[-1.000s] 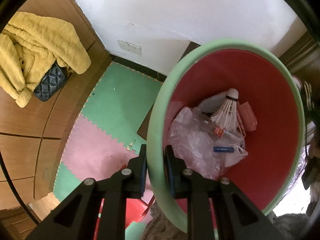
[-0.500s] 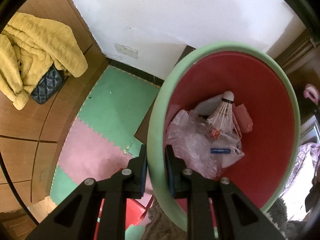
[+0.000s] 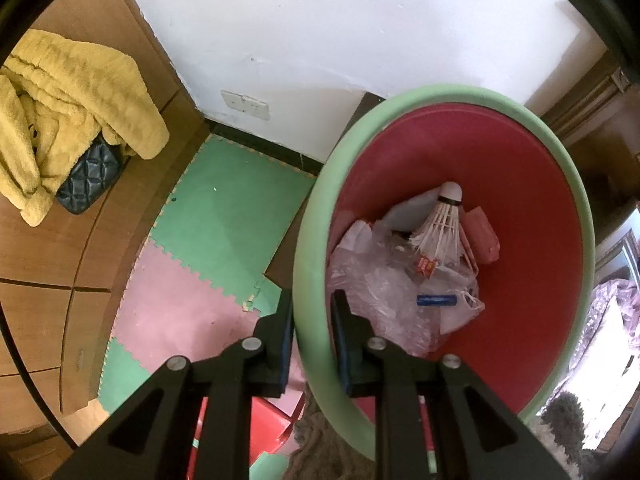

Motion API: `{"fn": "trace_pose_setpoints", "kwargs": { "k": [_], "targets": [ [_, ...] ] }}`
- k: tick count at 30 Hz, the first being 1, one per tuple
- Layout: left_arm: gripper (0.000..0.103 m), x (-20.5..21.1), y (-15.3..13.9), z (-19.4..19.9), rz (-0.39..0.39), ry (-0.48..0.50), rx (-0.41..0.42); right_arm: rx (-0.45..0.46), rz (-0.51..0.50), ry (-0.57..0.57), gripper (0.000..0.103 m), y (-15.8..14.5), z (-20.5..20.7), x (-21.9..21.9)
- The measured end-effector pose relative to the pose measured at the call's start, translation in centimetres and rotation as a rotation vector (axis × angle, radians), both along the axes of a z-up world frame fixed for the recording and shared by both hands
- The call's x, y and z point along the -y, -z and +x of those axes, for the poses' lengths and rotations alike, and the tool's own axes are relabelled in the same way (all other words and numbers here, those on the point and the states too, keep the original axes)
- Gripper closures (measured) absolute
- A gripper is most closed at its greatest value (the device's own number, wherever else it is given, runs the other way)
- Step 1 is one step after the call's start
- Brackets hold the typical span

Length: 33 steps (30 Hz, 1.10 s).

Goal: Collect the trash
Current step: 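Carry the tape roll over the red bucket with the right tool, then open the right tool to drop the tape roll into the bucket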

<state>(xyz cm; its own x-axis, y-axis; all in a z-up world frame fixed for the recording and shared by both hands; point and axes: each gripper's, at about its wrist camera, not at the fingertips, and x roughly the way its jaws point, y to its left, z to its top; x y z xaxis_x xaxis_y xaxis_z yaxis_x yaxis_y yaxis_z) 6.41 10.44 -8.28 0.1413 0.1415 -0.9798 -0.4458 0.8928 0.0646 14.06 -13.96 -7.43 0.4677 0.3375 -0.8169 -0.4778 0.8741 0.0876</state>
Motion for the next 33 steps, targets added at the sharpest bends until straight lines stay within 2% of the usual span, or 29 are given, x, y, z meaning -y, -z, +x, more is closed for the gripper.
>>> {"fn": "trace_pose_setpoints", "kwargs": {
  "k": [7, 21, 27, 33],
  "targets": [
    [0.084, 0.3, -0.1, -0.1, 0.001, 0.008, 0.006, -0.029, 0.014, -0.075, 0.093, -1.1, -1.4, -2.5],
    [0.083, 0.4, -0.3, 0.1, 0.011, 0.024, 0.003, 0.061, 0.098, -0.202, 0.093, -7.6, -2.7, -5.7],
    [0.084, 0.4, -0.3, 0.0, 0.011, 0.023, 0.003, 0.097, 0.087, -0.261, 0.093, -8.4, -3.4, -7.7],
    [0.084, 0.3, -0.4, 0.0, 0.007, 0.022, 0.005, 0.108, 0.092, -0.270, 0.093, -8.3, -3.1, -8.4]
  ]
}}
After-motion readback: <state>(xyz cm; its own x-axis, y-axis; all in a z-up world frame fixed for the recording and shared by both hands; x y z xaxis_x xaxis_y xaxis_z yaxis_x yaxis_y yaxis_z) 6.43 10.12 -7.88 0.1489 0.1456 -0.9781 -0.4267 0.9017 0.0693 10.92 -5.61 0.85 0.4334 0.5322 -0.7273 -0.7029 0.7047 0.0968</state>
